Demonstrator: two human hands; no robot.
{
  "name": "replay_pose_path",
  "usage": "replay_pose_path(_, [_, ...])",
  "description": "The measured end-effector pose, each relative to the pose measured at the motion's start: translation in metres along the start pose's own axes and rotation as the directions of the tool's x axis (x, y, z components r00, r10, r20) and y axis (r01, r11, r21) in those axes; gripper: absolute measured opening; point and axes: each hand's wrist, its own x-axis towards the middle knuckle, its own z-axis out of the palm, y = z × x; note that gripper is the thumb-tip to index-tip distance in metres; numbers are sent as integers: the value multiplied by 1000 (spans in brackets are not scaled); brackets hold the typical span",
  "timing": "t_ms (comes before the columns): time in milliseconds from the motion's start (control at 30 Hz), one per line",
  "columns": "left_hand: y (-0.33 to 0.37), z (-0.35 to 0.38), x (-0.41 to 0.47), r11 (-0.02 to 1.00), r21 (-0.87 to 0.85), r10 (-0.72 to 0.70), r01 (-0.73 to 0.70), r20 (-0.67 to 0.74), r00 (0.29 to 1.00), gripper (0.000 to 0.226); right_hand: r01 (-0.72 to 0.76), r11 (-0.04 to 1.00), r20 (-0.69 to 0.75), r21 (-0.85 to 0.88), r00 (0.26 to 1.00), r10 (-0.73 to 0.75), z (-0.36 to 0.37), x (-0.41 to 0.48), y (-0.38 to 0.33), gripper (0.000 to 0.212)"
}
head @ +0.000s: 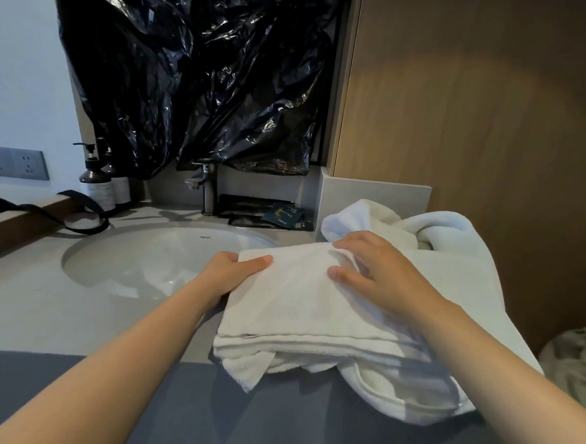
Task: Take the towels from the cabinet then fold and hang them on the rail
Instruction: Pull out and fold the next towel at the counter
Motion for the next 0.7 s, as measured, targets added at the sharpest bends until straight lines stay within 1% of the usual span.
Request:
replay_pose_path(33, [0, -2, -2, 998, -67, -12, 14, 25, 1000, 37, -19, 1000, 11, 4, 1000, 19, 3, 2, 2, 49])
replay_pose_path(100, [1, -4, -2, 992, -129, 14, -7, 48, 999, 37, -58, 998, 23, -6, 998, 58, 11, 4, 6, 55])
replay_pose_path(167, [4, -4, -1, 981, -182, 77, -73, 13, 997, 38, -86, 996, 44, -30, 995, 88, 18, 3, 9, 63])
replay_pose_path(200, [6, -3, 0, 979, -169, 110, -113, -29, 994, 40, -94, 995, 62, -36, 993, 96, 22, 1, 11, 69])
replay_pose_path(267, [11, 0, 3, 987, -31, 156, -160, -114, 981, 48, -105, 993, 121, -53, 986, 111, 28, -5, 16, 80])
replay_pose_path(333, [10, 4, 7, 974, 172, 174, -144, -175, 969, 54, -107, 989, 203, -98, 971, 125, 32, -13, 23, 84])
replay_pose_path(400, [4, 7, 10, 926, 359, 191, -114, -188, 963, 52, -108, 986, 251, -127, 958, 137, 32, -18, 29, 83])
replay_pose_path(467, [2, 7, 5, 877, 473, 200, -85, -197, 960, 47, -120, 983, 262, -136, 953, 152, 30, -22, 32, 82])
replay_pose_path(500, [2, 8, 1, 843, 530, 234, -95, -203, 951, 46, -128, 982, 260, -136, 952, 160, 30, -24, 33, 81])
replay_pose_path(567, [5, 8, -9, 739, 654, 369, -164, -189, 910, 48, -138, 983, 256, -125, 952, 167, 28, -29, 33, 80])
replay_pose_path(600, [8, 10, -17, 691, 686, 447, -226, -161, 880, 48, -143, 983, 250, -113, 954, 167, 27, -31, 32, 80])
replay_pose_path(700, [23, 27, -46, 596, 668, 605, -445, -9, 796, 41, -186, 980, 200, -73, 960, 197, 20, -43, 35, 79])
